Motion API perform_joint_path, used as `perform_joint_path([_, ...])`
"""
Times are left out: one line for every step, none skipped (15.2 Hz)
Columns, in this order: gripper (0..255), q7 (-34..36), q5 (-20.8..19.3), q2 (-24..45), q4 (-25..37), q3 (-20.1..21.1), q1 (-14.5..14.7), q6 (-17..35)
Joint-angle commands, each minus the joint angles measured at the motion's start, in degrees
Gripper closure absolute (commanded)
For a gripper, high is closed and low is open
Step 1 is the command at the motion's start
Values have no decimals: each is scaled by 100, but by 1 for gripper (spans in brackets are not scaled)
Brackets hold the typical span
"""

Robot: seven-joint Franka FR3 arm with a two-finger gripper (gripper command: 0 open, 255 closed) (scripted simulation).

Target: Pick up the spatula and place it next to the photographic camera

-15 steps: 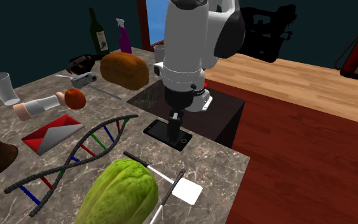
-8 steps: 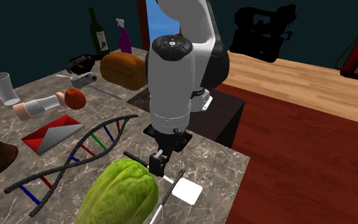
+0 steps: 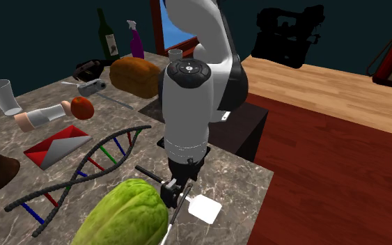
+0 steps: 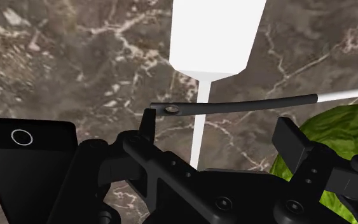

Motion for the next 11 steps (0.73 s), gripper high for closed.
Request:
perform_joint_path([0, 46, -74, 207, -142, -127, -33, 96])
perform_joint_path([0, 44, -70, 205, -142, -134, -27, 97])
perform_joint_path([0, 44, -71, 205, -142, -133, -28, 97])
perform_joint_path([0, 45, -73, 207, -142, -130, -31, 96])
perform_joint_path([0, 45, -72, 206, -142, -130, -30, 96])
perform_joint_path([0, 45, -72, 207, -142, -131, -30, 96])
perform_joint_path([0, 45, -72, 206, -142, -131, -30, 96])
perform_joint_path([0, 45, -72, 206, -142, -131, -30, 96])
perform_joint_path([0, 45, -72, 206, -142, -131, -30, 96])
perform_joint_path([255, 45, -73, 207, -142, -131, -30, 97])
perform_joint_path([255, 46, -72, 207, -141, -131, -29, 96])
